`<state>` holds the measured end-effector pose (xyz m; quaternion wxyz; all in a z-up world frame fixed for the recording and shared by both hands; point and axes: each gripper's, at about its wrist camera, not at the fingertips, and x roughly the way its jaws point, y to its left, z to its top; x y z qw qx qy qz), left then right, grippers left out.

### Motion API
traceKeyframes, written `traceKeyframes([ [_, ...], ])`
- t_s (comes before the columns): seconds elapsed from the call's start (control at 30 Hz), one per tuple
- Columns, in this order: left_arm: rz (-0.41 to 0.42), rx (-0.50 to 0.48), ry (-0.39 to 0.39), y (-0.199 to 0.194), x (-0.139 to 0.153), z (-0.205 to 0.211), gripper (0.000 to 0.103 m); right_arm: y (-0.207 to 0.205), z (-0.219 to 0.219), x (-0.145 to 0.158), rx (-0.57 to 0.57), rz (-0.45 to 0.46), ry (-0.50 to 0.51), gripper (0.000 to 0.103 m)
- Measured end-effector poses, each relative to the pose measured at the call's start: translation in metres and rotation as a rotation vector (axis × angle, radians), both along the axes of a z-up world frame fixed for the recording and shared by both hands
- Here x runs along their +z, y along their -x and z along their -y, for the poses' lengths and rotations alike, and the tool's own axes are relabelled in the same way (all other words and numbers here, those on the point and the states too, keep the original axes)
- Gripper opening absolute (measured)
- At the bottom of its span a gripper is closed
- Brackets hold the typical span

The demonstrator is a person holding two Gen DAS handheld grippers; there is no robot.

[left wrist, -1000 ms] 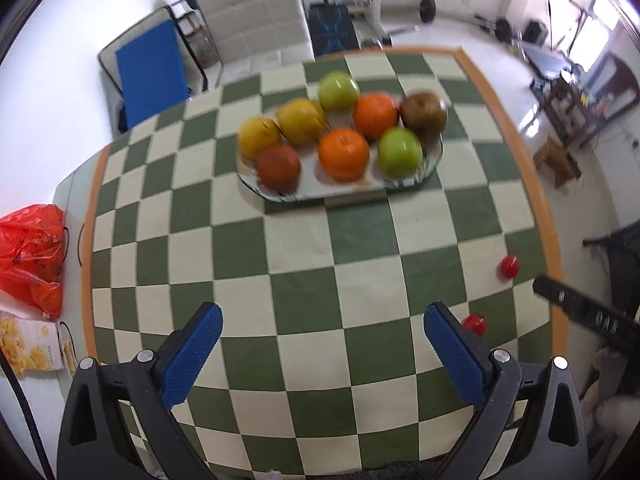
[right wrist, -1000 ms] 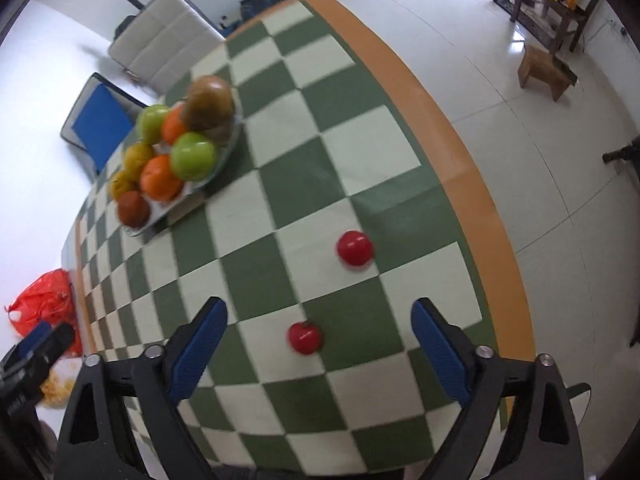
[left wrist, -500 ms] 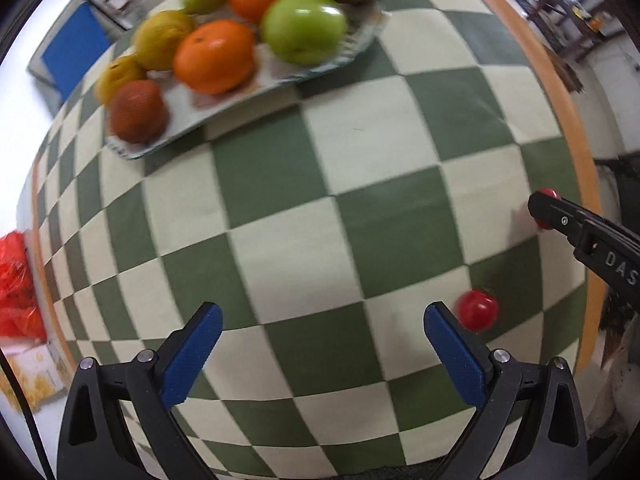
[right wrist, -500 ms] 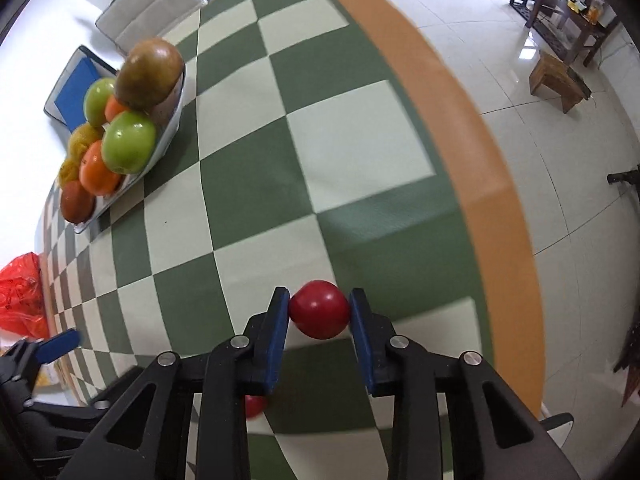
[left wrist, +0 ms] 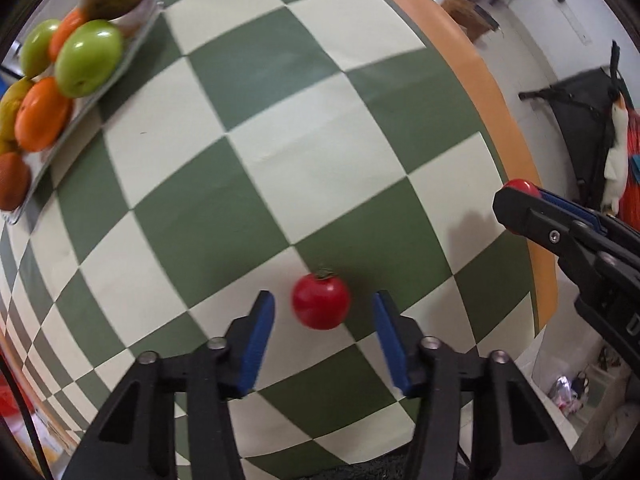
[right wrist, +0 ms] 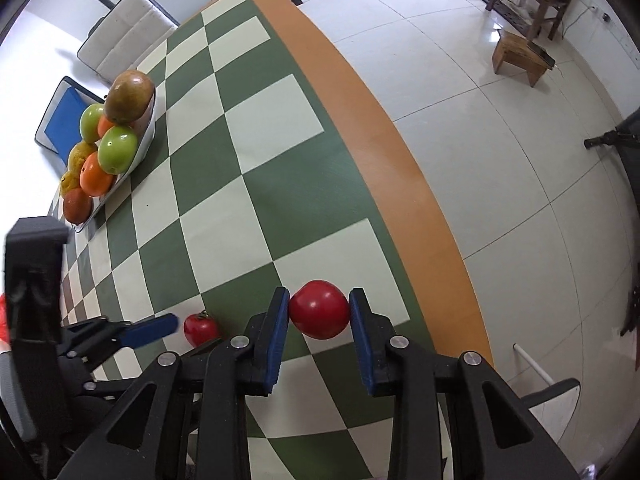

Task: Organize fruits
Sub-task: 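Close the right tool on one tomato while the left tool grasps the other tomato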

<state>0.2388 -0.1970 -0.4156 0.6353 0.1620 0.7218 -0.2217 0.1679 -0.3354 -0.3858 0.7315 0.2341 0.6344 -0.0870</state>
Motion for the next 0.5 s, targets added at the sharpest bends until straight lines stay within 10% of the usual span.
traceKeyframes([
  [0.5, 0.054, 0.079, 0.098, -0.022, 0.042, -0.027, 0.027, -0.016, -0.019, 0.022, 0.037, 0.048, -0.009, 0.033],
])
